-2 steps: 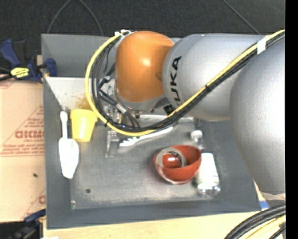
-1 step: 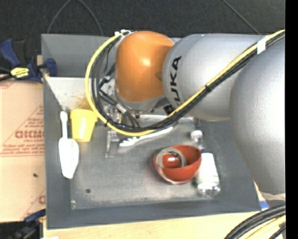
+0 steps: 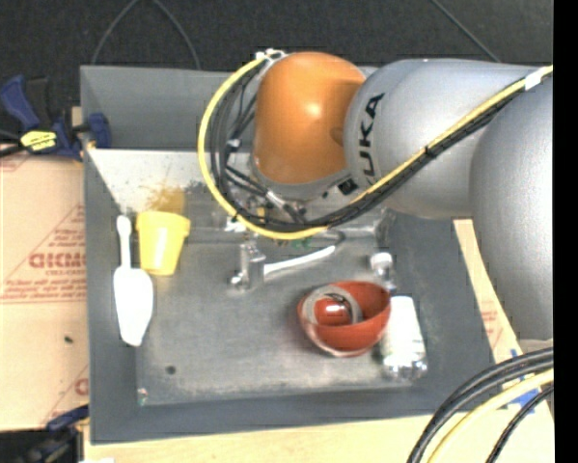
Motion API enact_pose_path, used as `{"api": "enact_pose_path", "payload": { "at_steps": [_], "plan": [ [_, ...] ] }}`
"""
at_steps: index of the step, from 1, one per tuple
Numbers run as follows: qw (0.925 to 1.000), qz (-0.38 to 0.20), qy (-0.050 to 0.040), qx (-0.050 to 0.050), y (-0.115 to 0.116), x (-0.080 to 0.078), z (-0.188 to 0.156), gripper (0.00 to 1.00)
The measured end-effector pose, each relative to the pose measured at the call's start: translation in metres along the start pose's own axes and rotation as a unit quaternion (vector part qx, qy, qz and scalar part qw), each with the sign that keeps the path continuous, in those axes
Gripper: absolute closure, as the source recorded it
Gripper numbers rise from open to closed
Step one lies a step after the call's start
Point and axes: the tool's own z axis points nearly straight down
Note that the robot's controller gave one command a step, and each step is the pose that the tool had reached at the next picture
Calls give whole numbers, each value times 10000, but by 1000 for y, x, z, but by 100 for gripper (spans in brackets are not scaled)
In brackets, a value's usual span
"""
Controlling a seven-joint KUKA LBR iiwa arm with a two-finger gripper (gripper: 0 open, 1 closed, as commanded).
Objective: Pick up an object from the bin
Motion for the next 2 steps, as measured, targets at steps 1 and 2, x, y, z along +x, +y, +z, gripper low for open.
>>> {"api": "enact_pose_path", "payload": {
  "at_steps": [1, 2],
  "plan": [
    [9655, 2603, 28, -6, -1, 10, -6, 0],
    [9987, 509, 15, -2, -23, 16, 14, 0]
  ]
}}
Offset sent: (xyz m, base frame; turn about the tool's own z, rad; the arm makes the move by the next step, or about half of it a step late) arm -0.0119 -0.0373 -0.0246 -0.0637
